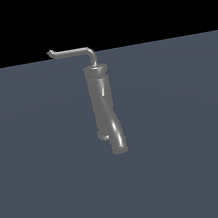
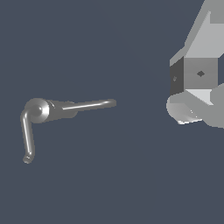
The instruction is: Turn on the faucet by rotating a designated handle.
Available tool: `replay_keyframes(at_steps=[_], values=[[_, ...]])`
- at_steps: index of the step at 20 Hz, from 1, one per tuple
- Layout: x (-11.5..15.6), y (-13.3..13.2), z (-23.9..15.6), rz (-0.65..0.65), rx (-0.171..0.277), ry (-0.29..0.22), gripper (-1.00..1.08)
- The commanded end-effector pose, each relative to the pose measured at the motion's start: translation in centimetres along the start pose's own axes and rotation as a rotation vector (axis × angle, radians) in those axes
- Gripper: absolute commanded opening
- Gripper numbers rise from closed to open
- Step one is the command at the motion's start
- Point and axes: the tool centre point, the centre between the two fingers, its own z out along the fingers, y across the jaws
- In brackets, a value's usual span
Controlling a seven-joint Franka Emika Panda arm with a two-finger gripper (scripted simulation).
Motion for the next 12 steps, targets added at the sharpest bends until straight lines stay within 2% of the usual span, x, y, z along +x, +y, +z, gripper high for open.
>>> replay_keyframes(at_steps=[1,12], values=[[0.00,0.00,0.00,0.000,0.000,0.000,-1.00],[0.34,-0.78,-0.98,-0.006,0.000,0.009,-1.00]])
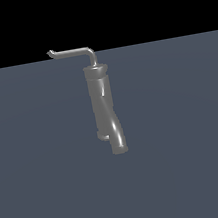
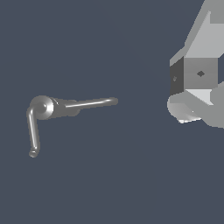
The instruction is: Turn on the faucet by rotating a designated handle.
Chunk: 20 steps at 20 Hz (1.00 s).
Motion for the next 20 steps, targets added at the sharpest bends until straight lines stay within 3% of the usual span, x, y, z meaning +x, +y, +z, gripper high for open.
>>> replay_keyframes(at_steps=[1,10,20], values=[[0.0,0.0,0.0,0.000,0.000,0.000,-1.00],[1.1,-0.2,0.2,0.057,-0.010,0.001,-1.00],[4.6,-1.0,1.1,0.230,-0.038,0.007,-1.00]])
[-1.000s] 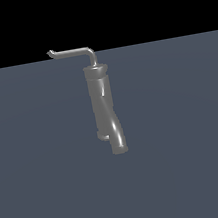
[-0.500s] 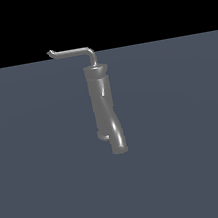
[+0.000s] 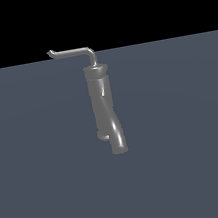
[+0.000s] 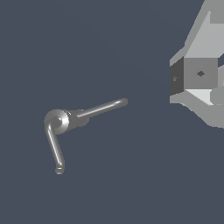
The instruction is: Turn on the faucet by rotating a designated handle.
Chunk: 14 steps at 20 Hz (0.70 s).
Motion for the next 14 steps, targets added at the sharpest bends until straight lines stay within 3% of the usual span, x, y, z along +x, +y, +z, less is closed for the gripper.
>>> replay_keyframes(at_steps=[1,14], values=[[1.1,-0.5,0.4,0.055,-0.008,0.002,-1.00],[6.7,-3.5,3.0,0.349,-0.038,0.019,-1.00]])
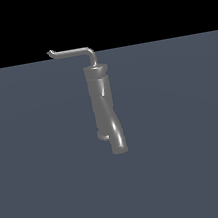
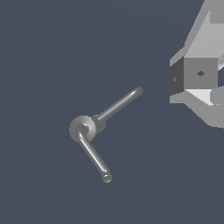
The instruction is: Turn on the faucet by rotating a designated handle.
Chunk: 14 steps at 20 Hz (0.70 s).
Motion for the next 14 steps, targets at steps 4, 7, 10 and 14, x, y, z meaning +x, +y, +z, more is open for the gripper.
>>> replay_keyframes(at_steps=[4,7,10,14], values=[[1.7,-2.1,1.4,0.123,-0.007,0.006,-1.00],[2.6,-3.2,2.2,0.189,-0.009,0.009,-1.00],[3.5,-4.3,3.1,0.254,-0.009,0.011,-1.00],[4.6,-5.8,4.3,0.341,-0.009,0.012,-1.00]])
